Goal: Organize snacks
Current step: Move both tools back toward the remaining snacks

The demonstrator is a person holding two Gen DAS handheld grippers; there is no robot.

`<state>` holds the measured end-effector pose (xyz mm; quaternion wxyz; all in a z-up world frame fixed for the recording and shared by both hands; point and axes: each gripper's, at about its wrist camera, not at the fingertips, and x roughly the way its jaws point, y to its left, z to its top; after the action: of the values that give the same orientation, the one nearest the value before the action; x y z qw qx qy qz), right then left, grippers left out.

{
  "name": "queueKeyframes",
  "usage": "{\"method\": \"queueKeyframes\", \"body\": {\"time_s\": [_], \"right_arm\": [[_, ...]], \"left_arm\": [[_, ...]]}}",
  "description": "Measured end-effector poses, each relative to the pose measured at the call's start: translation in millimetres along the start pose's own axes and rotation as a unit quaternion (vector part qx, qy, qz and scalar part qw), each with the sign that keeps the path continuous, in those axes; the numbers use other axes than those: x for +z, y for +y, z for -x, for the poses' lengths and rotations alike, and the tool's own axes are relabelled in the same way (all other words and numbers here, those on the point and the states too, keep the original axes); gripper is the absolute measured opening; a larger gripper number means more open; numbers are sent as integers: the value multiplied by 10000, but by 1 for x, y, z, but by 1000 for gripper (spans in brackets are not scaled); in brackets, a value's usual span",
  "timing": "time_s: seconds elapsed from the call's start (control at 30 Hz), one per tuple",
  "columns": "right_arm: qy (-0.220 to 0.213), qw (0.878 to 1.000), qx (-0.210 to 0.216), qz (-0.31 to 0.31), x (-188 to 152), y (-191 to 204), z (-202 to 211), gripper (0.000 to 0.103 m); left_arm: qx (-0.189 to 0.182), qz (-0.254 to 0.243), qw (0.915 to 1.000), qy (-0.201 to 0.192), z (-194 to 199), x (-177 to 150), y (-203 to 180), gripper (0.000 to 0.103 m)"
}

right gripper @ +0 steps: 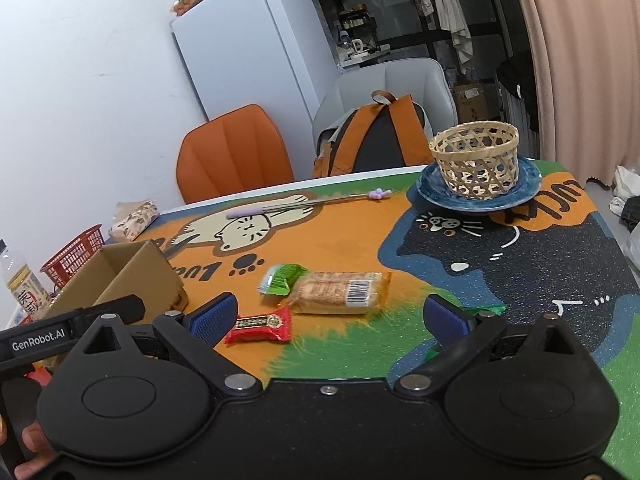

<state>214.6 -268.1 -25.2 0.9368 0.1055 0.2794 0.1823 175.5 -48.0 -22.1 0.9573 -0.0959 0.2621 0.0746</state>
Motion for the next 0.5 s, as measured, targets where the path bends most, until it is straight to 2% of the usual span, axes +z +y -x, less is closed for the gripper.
{"method": "queueKeyframes", "body": {"time_s": [0.37,0.5], "right_arm": [[173,9986,-449,-206,-13,-32,-14,99],[242,9975,-632,-188,-16,-37,-23,95]], "left_arm": [[-34,-114,9994,317,-28,-13,-13,92],[-19,-121,9990,420,-35,-17,-13,92]]}}
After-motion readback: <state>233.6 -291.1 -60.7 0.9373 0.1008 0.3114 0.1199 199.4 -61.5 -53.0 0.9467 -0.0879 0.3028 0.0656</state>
